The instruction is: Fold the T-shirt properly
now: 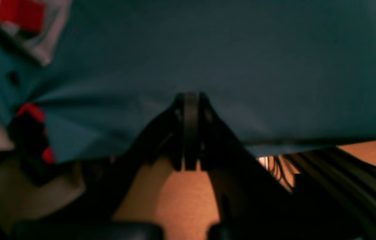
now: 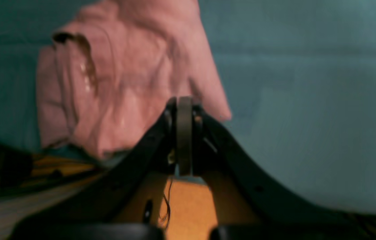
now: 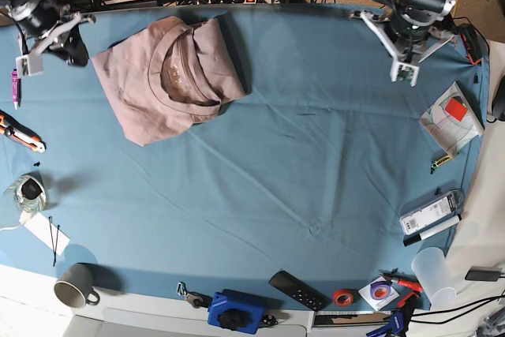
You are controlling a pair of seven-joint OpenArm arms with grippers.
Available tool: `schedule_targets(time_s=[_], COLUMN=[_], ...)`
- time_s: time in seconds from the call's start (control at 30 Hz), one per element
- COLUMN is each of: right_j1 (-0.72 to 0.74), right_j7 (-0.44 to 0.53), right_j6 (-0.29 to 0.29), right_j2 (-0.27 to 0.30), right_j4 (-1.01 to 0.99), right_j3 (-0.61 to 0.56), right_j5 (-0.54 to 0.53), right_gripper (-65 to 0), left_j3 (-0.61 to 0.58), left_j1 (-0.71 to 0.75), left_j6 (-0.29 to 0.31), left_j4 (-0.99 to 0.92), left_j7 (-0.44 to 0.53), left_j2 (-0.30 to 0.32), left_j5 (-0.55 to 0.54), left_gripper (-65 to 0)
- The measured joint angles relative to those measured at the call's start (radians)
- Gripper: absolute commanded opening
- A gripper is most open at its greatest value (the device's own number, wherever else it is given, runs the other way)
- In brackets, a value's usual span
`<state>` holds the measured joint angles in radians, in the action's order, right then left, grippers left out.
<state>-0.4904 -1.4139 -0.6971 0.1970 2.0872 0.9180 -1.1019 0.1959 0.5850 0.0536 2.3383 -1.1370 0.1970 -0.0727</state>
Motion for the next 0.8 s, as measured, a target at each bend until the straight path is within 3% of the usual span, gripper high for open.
schedule_targets(time_s=[0.1, 0.2, 0.3, 0.63, 0.8], right_j1=[-0.069, -0.136, -0.208, -0.34, -0.348], right_j7=[-0.001, 0.0, 0.0, 0.005, 0.012], right_j6=[0.0, 0.0, 0.0, 0.0, 0.0], right_j2=[0.0, -0.001, -0.012, -0.096, -0.097], right_j4=[0.0, 0.001, 0.001, 0.0, -0.097], right_j3=[-0.001, -0.001, -0.001, -0.005, -0.08], right_j5=[0.002, 0.0, 0.003, 0.073, 0.108], right_gripper=[-65.0, -65.0, -65.0, -65.0, -65.0], left_j3=[0.075, 0.13, 0.182, 0.211, 0.211], left_j1=[0.033, 0.097, 0.152, 0.369, 0.418], left_j6=[0.0, 0.056, 0.059, 0.056, 0.057], left_j4=[0.0, 0.0, 0.0, 0.0, -0.029], left_j7=[-0.006, -0.018, -0.014, 0.023, 0.058], left_j2=[0.001, 0.0, 0.0, 0.0, -0.001], left_j5=[-0.071, -0.187, -0.227, -0.265, -0.269], left_gripper=[-65.0, -65.0, -65.0, -65.0, -65.0])
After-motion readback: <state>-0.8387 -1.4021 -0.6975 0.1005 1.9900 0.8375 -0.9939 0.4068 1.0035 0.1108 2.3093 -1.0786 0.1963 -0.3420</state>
